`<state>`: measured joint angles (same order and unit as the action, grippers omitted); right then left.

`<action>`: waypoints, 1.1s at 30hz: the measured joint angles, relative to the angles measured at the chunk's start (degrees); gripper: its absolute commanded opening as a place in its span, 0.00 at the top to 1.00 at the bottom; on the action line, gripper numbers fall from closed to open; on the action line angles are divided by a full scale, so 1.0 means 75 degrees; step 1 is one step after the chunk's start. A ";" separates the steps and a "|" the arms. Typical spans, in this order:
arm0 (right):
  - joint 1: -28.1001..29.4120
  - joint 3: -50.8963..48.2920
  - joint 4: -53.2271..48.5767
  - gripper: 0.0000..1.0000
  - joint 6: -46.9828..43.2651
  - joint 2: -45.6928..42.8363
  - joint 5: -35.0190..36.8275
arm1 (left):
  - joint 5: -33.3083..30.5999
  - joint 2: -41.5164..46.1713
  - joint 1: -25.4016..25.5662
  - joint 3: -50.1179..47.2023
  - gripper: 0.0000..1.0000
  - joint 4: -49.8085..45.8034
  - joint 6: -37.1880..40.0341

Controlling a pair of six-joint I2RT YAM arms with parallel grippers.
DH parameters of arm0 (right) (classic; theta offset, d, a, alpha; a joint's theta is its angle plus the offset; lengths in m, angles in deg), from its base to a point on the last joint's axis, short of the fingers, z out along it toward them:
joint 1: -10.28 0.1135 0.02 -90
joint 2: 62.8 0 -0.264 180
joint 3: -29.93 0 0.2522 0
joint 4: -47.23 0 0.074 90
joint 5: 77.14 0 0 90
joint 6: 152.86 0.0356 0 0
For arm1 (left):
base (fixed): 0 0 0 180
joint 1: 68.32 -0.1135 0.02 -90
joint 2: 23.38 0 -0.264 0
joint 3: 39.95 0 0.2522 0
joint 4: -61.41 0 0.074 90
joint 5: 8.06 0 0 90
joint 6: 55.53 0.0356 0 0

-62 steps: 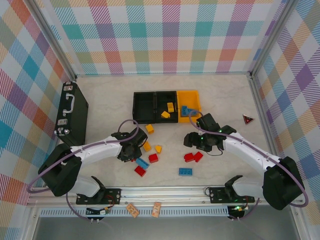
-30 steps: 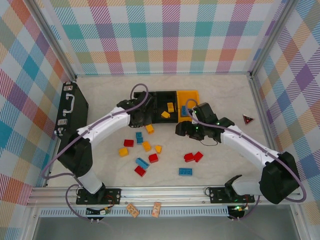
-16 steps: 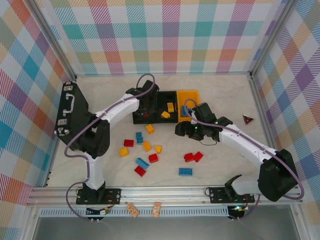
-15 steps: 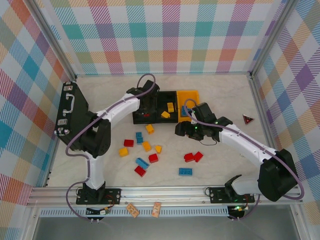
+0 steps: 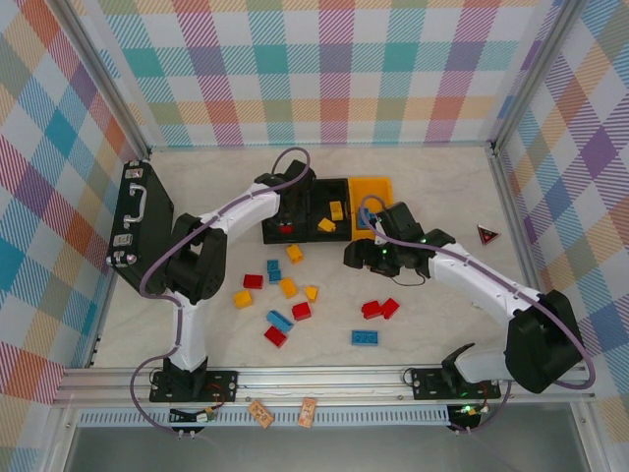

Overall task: Sort the legos into containers by color
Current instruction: Place the lego in the container, then pick up the lego from the center of the table.

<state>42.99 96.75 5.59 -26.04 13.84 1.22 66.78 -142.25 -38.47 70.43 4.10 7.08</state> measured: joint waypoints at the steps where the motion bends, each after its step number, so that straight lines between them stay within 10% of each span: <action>1: 0.0000 0.0000 0.0003 0.32 0.0000 0.0009 0.0000 | 0.0003 0.0000 0.0000 0.0000 0.52 0.0000 0.0000; 33: 0.0000 -0.0207 -0.0877 0.32 -0.0149 -0.0385 0.0676 | 0.1221 0.4170 0.0213 -0.3552 0.45 0.0251 -0.0050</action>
<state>42.99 95.20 -0.98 -27.16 10.95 6.29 75.94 -110.97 -36.88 43.78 5.98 6.70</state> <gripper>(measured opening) 0.686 0.534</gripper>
